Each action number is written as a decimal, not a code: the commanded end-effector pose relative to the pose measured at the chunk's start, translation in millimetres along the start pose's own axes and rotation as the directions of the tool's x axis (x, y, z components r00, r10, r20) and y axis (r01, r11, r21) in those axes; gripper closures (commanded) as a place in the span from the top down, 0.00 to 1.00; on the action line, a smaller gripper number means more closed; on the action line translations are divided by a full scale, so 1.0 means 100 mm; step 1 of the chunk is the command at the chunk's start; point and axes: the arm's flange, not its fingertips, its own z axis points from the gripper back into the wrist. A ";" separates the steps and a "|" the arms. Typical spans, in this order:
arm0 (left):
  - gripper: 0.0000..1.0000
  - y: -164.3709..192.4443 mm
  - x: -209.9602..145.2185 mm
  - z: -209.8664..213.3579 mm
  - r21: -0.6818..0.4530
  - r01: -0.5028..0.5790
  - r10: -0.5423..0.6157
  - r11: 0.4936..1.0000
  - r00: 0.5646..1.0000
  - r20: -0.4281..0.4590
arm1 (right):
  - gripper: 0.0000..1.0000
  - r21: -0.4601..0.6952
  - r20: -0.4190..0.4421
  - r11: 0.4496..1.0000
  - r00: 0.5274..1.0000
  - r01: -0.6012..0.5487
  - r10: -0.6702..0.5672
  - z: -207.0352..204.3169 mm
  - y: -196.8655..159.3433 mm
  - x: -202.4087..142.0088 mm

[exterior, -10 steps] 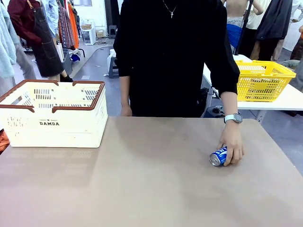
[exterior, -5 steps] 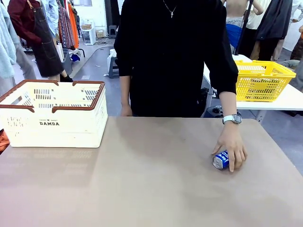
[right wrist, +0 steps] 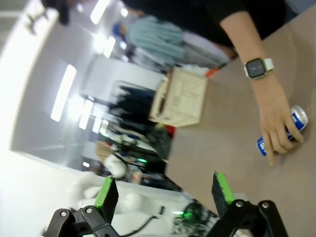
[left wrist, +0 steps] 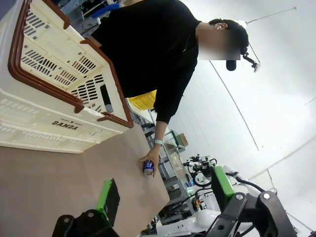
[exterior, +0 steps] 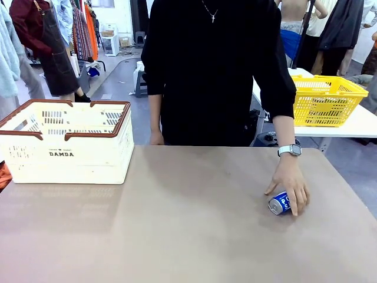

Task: Place the drinks into the Shopping basket.
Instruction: Pick up one drink and place it into the Shopping basket.

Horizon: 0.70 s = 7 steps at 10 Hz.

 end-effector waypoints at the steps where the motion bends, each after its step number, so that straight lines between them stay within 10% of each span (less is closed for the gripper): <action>1: 1.00 -0.03 0.00 0.01 -0.013 -0.003 0.003 1.000 1.000 0.004 | 1.00 -0.187 -0.104 0.977 0.991 -0.107 0.088 -0.53 0.21 0.11; 3: 1.00 -0.03 0.00 0.01 -0.013 -0.003 0.003 1.000 1.000 0.004 | 1.00 -0.301 -0.176 0.935 0.975 -0.187 0.138 -0.91 0.24 0.16; 7: 1.00 -0.03 0.00 0.01 -0.013 -0.003 0.003 1.000 1.000 0.004 | 1.00 -0.276 0.141 0.961 0.988 -0.025 0.067 0.72 0.04 -0.11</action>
